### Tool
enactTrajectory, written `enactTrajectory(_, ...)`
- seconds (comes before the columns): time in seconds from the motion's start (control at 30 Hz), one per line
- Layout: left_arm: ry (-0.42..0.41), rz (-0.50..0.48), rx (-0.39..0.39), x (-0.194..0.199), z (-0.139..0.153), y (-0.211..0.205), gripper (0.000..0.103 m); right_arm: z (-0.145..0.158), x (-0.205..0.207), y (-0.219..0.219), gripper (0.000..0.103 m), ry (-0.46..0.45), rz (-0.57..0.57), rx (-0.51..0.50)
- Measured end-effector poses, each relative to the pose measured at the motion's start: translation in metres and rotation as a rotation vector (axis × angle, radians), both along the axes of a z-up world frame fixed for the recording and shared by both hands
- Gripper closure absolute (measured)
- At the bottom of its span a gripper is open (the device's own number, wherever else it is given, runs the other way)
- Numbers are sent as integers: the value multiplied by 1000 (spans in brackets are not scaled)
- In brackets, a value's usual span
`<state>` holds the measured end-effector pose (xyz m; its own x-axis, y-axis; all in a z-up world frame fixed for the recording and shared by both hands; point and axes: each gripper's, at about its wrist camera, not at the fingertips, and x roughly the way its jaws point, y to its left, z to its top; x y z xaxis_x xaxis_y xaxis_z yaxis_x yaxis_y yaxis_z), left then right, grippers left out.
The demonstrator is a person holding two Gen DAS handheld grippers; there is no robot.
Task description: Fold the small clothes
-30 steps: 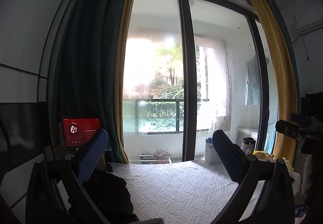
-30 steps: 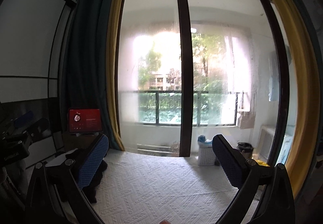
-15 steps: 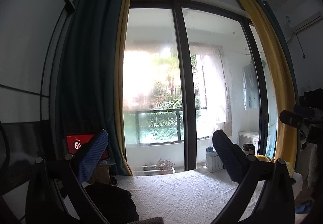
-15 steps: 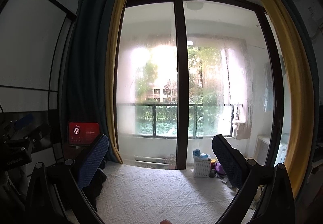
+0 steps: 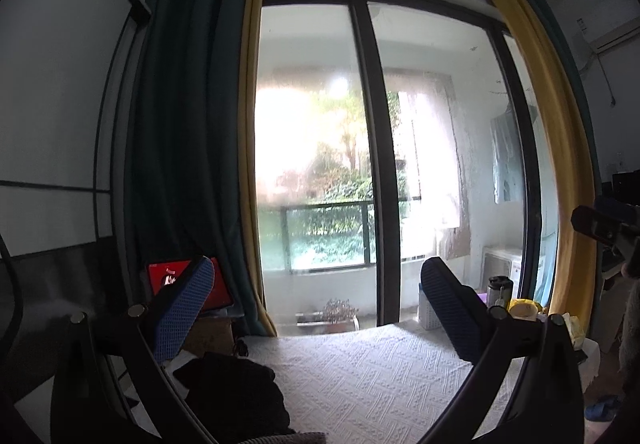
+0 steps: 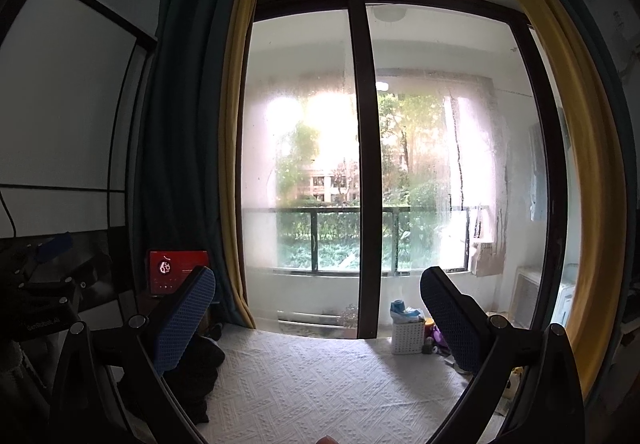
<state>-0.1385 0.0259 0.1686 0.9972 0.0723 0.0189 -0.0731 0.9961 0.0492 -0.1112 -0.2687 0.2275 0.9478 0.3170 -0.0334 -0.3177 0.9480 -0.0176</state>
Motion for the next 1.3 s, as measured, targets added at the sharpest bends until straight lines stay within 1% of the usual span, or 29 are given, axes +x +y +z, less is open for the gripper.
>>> enactTrajectory(0.1,11,32,-8,-2,0,4,1,2,-2,1,0,-4,4,-2)
enactTrajectory(0.43,40,67,-54,-3,-3,17,1,2,5,12,0,1,15,-36)
enactTrajectory(0.9,62,106,-57,3,-5,16,1,1,9,12,0,11,26,-45)
enactTrajectory(1.1,84,108,-63,7,-7,15,1,0,10,11,0,19,19,-47)
enactTrajectory(1.3,88,113,-77,8,-8,16,1,-2,12,17,0,27,28,-63)
